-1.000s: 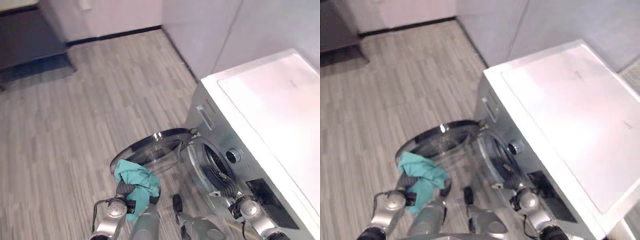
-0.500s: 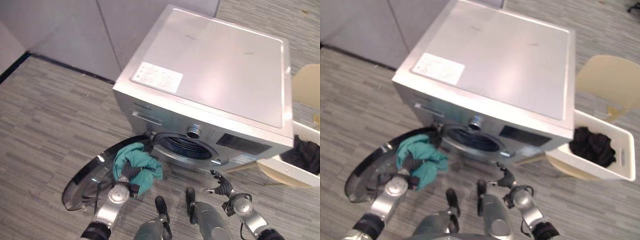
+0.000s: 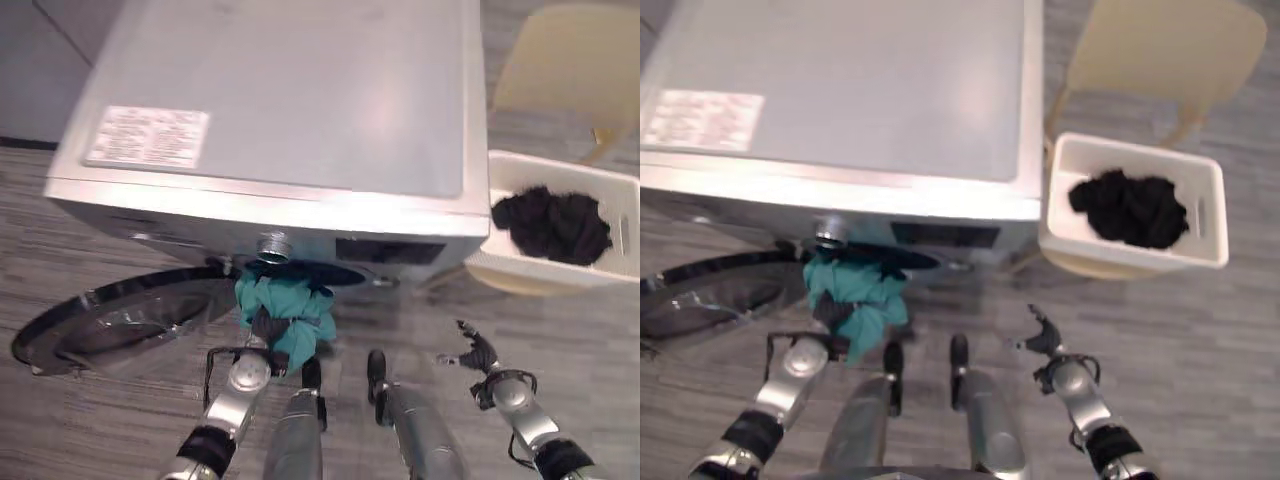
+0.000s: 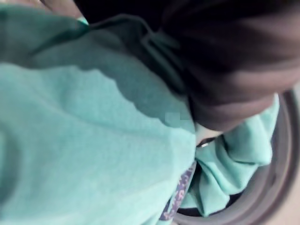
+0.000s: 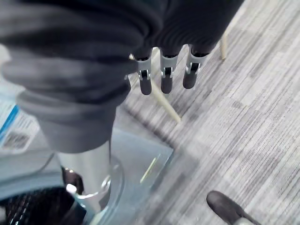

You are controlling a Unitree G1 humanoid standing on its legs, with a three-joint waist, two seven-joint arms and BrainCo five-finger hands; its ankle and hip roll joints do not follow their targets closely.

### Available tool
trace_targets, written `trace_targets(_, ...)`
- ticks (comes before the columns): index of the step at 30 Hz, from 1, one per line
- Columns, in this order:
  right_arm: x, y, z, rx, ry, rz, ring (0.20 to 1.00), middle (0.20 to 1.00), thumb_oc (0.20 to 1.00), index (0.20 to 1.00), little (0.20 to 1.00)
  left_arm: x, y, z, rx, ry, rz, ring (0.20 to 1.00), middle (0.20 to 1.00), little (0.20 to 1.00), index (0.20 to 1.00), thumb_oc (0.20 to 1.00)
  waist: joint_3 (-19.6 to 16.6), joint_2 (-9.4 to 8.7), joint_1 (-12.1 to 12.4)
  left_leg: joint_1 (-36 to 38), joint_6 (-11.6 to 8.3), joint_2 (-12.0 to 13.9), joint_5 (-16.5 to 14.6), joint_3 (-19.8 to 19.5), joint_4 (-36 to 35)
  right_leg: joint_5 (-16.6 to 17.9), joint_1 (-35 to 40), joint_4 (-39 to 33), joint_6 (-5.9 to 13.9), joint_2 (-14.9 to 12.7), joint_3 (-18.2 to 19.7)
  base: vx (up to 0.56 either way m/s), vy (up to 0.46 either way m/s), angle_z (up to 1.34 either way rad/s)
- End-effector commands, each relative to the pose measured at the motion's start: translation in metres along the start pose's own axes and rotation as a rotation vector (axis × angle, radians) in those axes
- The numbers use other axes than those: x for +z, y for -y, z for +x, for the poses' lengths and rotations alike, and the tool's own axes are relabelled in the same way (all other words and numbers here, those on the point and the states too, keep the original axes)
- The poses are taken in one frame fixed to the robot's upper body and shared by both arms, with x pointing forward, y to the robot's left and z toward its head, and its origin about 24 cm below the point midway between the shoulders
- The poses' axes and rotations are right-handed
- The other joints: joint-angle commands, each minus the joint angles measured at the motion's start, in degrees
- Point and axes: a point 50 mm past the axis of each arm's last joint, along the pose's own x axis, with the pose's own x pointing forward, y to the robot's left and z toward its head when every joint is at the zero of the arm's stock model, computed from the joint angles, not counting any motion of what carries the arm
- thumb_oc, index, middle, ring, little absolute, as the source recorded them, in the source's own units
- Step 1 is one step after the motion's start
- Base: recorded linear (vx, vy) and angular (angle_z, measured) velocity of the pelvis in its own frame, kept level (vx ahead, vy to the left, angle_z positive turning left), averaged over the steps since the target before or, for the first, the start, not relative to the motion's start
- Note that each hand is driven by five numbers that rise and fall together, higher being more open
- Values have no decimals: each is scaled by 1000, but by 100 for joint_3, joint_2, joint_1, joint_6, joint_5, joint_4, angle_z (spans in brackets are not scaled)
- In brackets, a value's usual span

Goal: Grab the laundry basket,head to the washer,open it,put in the laundry and shut it.

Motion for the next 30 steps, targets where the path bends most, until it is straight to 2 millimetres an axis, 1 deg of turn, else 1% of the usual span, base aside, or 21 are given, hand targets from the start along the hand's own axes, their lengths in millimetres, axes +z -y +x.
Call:
trace_targets(1,7,0,-7,-43,64,97,1000,1000,1000,1000,1000,51,-14,16,104,219,2,200,200,200,200,200,140,-168,-92,-703,190,-25,-411,108,712,-503,-477,352,532,-240,148,-37,72,12)
trace_targets(2,7,0,-7,-43,64,97,1000,1000,1000,1000,1000,51,-14,16,104,219,2,200,200,200,200,200,124,-165,-92,-731,191,-24,-419,106,730,-509,-504,367,531,-240,148,-31,59,14)
trace_targets(3,9,2,-6,-58,71,125,1000,1000,1000,1000,1000,65,-18,22,118,264,29,200,200,200,200,200,143,-164,-146,-1053,207,6,-473,131,992,-565,-802,611,504,-266,149,-83,23,10)
trace_targets(7,33,11,1,-106,167,184,1000,1000,1000,1000,1000,129,-34,40,191,448,150,200,200,200,200,200,215,-101,-339,-2076,267,107,-693,143,1800,-744,-1869,1402,430,-325,213,-127,46,-1)
trace_targets(8,41,12,2,-115,197,197,1000,1000,1000,1000,1000,152,-43,44,236,510,175,200,200,200,200,200,253,-91,-396,-2344,287,115,-737,146,2009,-759,-2164,1637,436,-329,223,-114,39,-8)
trace_targets(9,47,12,3,-112,220,208,1000,1000,1000,1000,1000,171,-50,47,275,552,192,200,200,200,200,200,254,-77,-431,-2631,303,147,-796,141,2231,-784,-2452,1840,428,-337,257,-141,16,-8)
trace_targets(10,58,11,5,-108,270,226,1000,1000,1000,1000,1000,223,-69,48,380,682,262,200,200,200,200,200,272,-78,-517,-3095,323,199,-857,150,2532,-811,-2883,2063,424,-331,290,-90,7,-4)
trace_targets(11,59,11,5,-109,272,229,1000,1000,1000,1000,1000,224,-69,48,380,685,263,200,200,200,200,200,266,-81,-509,-3137,324,201,-866,147,2559,-820,-2922,2087,424,-331,288,-80,-6,-4)
trace_targets(12,62,11,6,-106,290,235,1000,1000,1000,1000,1000,249,-77,47,427,737,285,200,200,200,200,200,269,-75,-555,-3335,322,208,-882,116,2661,-831,-3110,2161,424,-347,305,-36,3,-4)
trace_targets(14,68,15,8,-117,320,249,1000,1000,1000,1000,1000,299,-91,37,527,867,341,200,200,200,200,200,273,-42,-652,-3692,334,219,-930,75,2844,-849,-3462,2316,434,-346,329,-50,2,-5)
trace_targets(15,72,16,8,-120,338,248,1000,1000,1000,1000,1000,322,-97,28,588,934,365,200,200,200,200,200,288,-28,-709,-3860,338,228,-941,70,2933,-848,-3610,2365,436,-340,334,-40,3,-8)
trace_targets(18,78,21,7,-122,384,255,1000,1000,1000,1000,1000,366,-112,4,745,1064,513,200,200,200,200,200,275,3,-807,-4319,347,268,-977,39,3162,-817,-4027,2521,467,-306,389,-10,3,-5)
trace_targets(20,83,23,5,-118,419,270,1000,1000,1000,1000,1000,384,-123,-8,855,1103,597,200,200,200,200,200,263,22,-839,-4591,352,299,-991,10,3318,-782,-4275,2613,494,-277,398,2,4,-3)
trace_targets(21,84,24,5,-117,430,274,1000,1000,1000,1000,1000,390,-126,-10,883,1101,631,200,200,200,200,200,261,30,-847,-4707,361,309,-990,-1,3381,-764,-4380,2662,503,-257,395,-10,13,-14)
trace_targets(22,87,26,4,-105,448,275,1000,1000,1000,1000,1000,398,-138,-12,940,1063,723,875,875,875,875,875,274,35,-868,-4922,403,345,-989,-52,3510,-721,-4539,2726,532,-211,389,-11,14,-14)
trace_targets(23,87,26,4,-105,450,278,1000,1000,1000,1000,1000,399,-138,-13,940,1065,724,1000,1000,1000,1000,1000,271,30,-859,-4946,402,349,-993,-59,3525,-722,-4558,2733,532,-208,384,-17,6,-10)
trace_targets(25,91,32,7,-106,453,268,1000,1000,1000,1000,1000,398,-144,0,864,939,750,1000,1000,1000,1000,1000,290,62,-873,-5116,445,360,-980,-85,3650,-690,-4687,2799,551,-189,343,-13,2,-12)
trace_targets(27,91,32,10,-96,436,248,1000,1000,1000,1000,1000,396,-145,7,783,879,733,1000,1000,1000,1000,1000,319,87,-838,-5225,469,355,-976,-148,3780,-697,-4769,2904,562,-167,298,-3,-15,-12)
trace_targets(30,89,30,10,-69,427,214,1000,1000,1000,1000,1000,370,-134,28,639,788,708,1000,1000,1000,1000,1000,287,104,-782,-5228,476,334,-990,-227,3880,-749,-4764,3015,545,-180,230,9,-17,4)
